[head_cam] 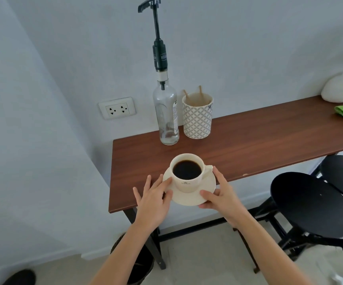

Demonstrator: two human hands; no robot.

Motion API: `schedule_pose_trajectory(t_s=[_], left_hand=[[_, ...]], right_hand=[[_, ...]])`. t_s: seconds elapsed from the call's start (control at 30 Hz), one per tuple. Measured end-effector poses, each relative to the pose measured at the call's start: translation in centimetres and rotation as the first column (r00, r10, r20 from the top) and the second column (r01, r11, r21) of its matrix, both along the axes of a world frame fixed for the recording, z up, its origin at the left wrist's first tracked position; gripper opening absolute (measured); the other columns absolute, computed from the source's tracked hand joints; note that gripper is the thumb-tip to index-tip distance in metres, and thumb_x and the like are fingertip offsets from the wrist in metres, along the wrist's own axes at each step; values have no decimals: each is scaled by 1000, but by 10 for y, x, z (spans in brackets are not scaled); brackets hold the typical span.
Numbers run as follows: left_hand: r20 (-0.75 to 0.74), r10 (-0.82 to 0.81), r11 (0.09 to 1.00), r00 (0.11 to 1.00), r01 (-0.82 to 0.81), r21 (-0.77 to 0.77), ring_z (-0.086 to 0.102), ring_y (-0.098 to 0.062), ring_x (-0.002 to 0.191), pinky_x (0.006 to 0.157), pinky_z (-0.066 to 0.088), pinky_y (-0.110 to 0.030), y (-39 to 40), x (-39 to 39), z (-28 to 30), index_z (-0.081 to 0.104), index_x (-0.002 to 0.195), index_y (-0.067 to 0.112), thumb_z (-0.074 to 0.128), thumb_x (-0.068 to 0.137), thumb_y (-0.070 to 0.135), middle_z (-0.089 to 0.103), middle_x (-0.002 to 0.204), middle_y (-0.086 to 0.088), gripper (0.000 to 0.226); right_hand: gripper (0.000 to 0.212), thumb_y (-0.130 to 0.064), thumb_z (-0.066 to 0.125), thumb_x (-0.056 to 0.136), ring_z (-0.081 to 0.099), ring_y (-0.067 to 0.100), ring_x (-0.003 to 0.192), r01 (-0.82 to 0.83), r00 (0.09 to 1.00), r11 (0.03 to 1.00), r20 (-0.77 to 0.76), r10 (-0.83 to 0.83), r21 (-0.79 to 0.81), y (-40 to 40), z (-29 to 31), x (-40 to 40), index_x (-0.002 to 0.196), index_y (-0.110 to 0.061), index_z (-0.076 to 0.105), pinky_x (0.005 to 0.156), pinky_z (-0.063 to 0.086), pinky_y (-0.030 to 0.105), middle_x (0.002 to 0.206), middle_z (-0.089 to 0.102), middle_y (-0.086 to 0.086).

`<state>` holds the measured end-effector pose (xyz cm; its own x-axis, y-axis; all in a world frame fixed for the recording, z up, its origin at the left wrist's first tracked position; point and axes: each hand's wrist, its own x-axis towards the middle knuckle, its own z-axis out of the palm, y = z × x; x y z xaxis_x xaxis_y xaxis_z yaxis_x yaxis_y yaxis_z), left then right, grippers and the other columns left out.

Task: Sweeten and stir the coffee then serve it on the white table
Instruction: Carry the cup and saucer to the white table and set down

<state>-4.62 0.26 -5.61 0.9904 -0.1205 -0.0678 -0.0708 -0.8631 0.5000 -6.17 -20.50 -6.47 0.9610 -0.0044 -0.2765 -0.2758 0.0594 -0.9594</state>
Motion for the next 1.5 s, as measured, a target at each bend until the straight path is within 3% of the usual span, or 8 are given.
schedule_pose_trajectory(t_s=[0.57, 0.67, 0.73, 0.8, 0.97, 1.13, 1.3, 1.5], left_hand=[[-7, 240, 936, 971, -233, -264, 7, -18, 161, 123, -10, -61, -21, -55, 5, 41, 152, 34, 50, 106, 26, 35, 164, 13, 47], [3, 338, 872, 941, -312, -376, 32, -20, 153, 127, 19, -54, -24, -75, 8, 43, 150, 34, 54, 105, 26, 45, 158, 12, 48], [-38, 382, 792, 923, -348, -502, 58, -20, 129, 110, 48, -30, -23, -89, 13, 44, 150, 33, 57, 104, 21, 56, 148, 6, 49], [-93, 406, 688, 909, -371, -623, 64, -13, 120, 100, 55, -20, -21, -105, 18, 43, 147, 36, 56, 104, 17, 59, 143, 3, 49], [-145, 531, 464, 835, -430, -774, 69, -19, 109, 75, 63, -25, -10, -161, 32, 43, 135, 44, 52, 105, 12, 56, 138, -4, 45], [-128, 658, 401, 742, -489, -774, 73, -19, 104, 75, 62, -27, 16, -238, 35, 35, 153, 35, 54, 104, 10, 67, 130, -3, 58], [-90, 775, 327, 625, -520, -789, 75, -14, 85, 71, 60, -25, 36, -338, 41, 42, 135, 49, 53, 104, 4, 72, 120, -3, 56], [-110, 883, 191, 456, -564, -803, 77, -16, 86, 68, 62, -26, 60, -483, 40, 42, 148, 29, 54, 102, 0, 69, 125, -9, 56]], right_hand=[[86, 9, 70, 82, 72, 33, 93, -197, 980, 975, -20, 200, 105, -27, 12, -6, 148, -31, 31, 73, 61, 50, 104, 69, 11], [86, 10, 69, 82, 73, 34, 88, -271, 961, 956, -14, 275, 111, -30, 19, -8, 147, -32, 32, 69, 62, 47, 101, 72, 15], [86, 10, 69, 82, 74, 35, 85, -326, 945, 938, 5, 328, 118, -28, 27, -10, 148, -30, 32, 67, 63, 44, 101, 72, 16], [85, 10, 69, 82, 74, 35, 86, -393, 919, 913, 24, 393, 112, -21, 35, -13, 148, -30, 33, 67, 63, 43, 105, 71, 15], [81, 9, 68, 83, 74, 32, 87, -564, 826, 821, 51, 562, 94, 9, 53, -38, 146, -29, 36, 66, 63, 42, 103, 71, 13], [76, 11, 65, 85, 75, 29, 85, -718, 694, 684, 62, 717, 128, 52, 65, -84, 140, -34, 38, 59, 62, 33, 108, 71, 16], [79, 8, 66, 84, 73, 36, 92, -836, 543, 532, 73, 836, 134, 100, 64, -151, 144, -35, 37, 67, 63, 43, 102, 75, 16], [77, 10, 66, 82, 72, 39, 92, -923, 364, 351, 61, 929, 158, 162, 59, -268, 142, -32, 40, 70, 63, 45, 99, 74, 24]])
